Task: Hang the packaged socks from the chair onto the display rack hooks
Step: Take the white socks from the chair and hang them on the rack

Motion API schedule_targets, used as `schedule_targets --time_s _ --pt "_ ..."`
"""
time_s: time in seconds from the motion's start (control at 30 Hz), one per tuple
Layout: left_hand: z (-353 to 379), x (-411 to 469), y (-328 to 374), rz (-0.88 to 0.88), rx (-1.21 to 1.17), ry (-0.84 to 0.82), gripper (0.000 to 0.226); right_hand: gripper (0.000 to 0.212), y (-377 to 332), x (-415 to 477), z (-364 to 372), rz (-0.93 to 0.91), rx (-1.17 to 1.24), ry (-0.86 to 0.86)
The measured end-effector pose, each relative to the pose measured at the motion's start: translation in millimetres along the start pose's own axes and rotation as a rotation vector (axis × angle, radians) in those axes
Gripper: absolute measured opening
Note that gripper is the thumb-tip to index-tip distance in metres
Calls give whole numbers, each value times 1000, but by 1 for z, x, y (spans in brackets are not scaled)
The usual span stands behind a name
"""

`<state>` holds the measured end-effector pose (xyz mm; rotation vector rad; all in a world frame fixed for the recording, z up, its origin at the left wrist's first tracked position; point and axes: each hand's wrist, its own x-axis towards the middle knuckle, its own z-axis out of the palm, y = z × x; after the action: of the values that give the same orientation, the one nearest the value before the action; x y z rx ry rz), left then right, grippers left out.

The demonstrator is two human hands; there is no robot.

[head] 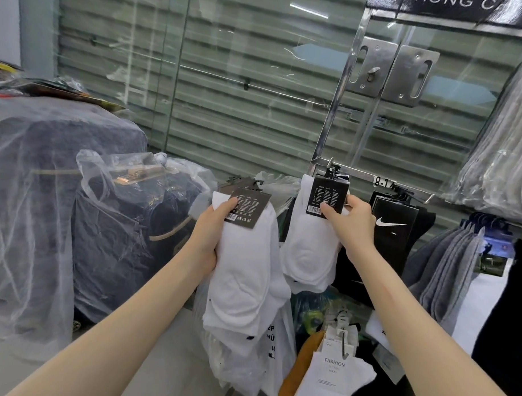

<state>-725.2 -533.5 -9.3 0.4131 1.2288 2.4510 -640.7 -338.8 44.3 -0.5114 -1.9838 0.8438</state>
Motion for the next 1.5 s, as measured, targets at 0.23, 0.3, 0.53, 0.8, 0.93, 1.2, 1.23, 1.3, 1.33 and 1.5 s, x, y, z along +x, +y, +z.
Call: schedule_targets --time_s 0.23,0.3,0.53,0.8,0.93,1.2,1.23,1.3,1.33,1.5 --pt "1 -1 -7 7 12 -50 12 49 6 -34 1 18 6 34" --pt "2 -2 -7 15 8 -65 10 50 3 -51 6 -134 -96 153" --pt "14 -6 -13 86 54 -95 37 56 -28 -76 19 -416 -326 199" --pt "22 -4 -17 56 86 -146 46 30 -31 -64 17 -26 166 -382" --pt "15 -2 -15 -77 84 -279 56 24 -26 -63 15 -49 226 -422" --pt "16 2 -15 -78 21 -163 45 20 -30 -45 10 141 536 -489" --pt "18 3 -15 -70 14 -133 42 20 -30 -44 10 162 557 -500" --pt "19 3 -14 -57 41 -97 40 20 -29 -43 10 165 555 -506" --pt "20 3 -15 -52 65 -97 39 21 -28 -43 10 157 545 -503" --pt "20 0 -15 -59 148 -141 49 21 -28 -43 11 155 553 -527"
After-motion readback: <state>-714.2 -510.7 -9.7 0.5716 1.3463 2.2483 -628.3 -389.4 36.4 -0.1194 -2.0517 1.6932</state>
